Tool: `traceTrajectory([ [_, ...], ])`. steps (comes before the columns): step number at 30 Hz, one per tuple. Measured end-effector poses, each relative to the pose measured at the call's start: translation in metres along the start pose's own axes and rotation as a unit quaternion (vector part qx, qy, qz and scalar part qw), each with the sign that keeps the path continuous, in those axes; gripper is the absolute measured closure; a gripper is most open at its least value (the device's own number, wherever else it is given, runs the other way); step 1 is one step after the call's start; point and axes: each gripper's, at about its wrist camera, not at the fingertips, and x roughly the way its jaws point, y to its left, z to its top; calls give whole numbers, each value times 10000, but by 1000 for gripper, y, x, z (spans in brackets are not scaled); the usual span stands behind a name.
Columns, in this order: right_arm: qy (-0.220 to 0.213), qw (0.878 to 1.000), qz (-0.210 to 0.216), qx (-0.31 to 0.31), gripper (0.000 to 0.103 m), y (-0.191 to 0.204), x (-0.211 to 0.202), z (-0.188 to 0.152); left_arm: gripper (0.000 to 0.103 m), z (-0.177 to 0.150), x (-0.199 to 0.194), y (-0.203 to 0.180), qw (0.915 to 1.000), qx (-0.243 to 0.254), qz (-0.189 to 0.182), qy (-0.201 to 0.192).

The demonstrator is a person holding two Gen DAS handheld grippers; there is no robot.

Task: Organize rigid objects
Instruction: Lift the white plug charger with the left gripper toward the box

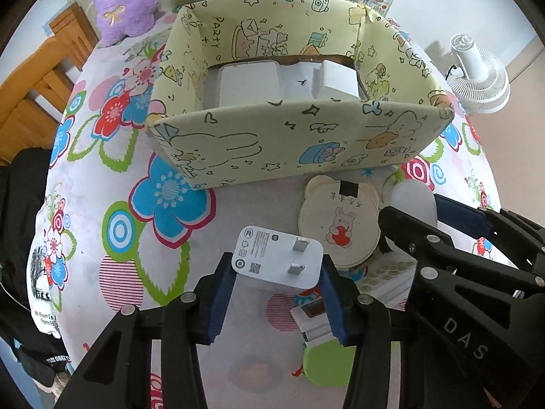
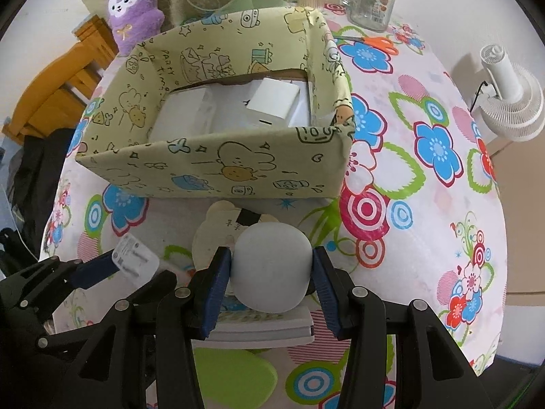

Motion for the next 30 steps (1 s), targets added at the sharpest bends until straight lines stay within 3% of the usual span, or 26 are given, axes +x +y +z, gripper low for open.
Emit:
traceTrajectory([
  [8,58,10000,23,-33,52,-2,8,3,53,1,4,0,9999,35,58,101],
  [14,147,9999,7,3,52,-2,17,4,53,5,4,-10,9994,256,218,-56],
  [30,70,10000,-5,29,52,3,8,12,53,16,-9,-10,9994,331,47,-95],
])
